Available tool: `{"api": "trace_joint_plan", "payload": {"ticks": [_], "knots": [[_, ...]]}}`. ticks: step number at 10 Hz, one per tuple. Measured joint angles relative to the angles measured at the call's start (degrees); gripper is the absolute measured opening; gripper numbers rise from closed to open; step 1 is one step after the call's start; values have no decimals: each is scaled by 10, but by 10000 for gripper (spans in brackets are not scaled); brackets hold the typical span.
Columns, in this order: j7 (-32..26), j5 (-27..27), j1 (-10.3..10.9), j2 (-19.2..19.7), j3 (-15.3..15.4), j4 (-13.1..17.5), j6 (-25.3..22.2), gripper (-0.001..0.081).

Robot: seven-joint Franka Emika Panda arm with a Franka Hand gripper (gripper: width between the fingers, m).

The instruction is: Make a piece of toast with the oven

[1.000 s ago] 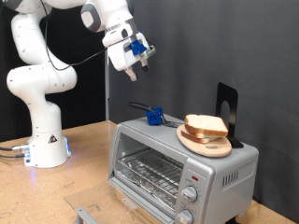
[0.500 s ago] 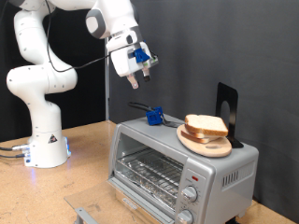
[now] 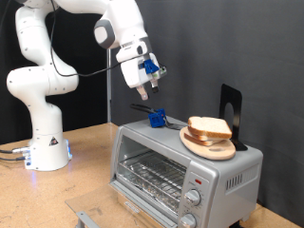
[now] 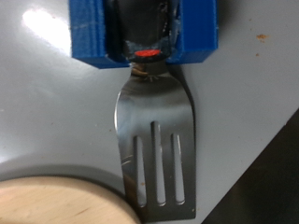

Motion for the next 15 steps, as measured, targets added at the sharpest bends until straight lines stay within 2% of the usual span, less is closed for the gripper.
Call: {"api": "trace_joint_plan", "payload": {"ticks": [7,15], "knots": [[0,-22,0,53,27,-3,37,808],[0,-23,0,85,46,-18,87,808]]}}
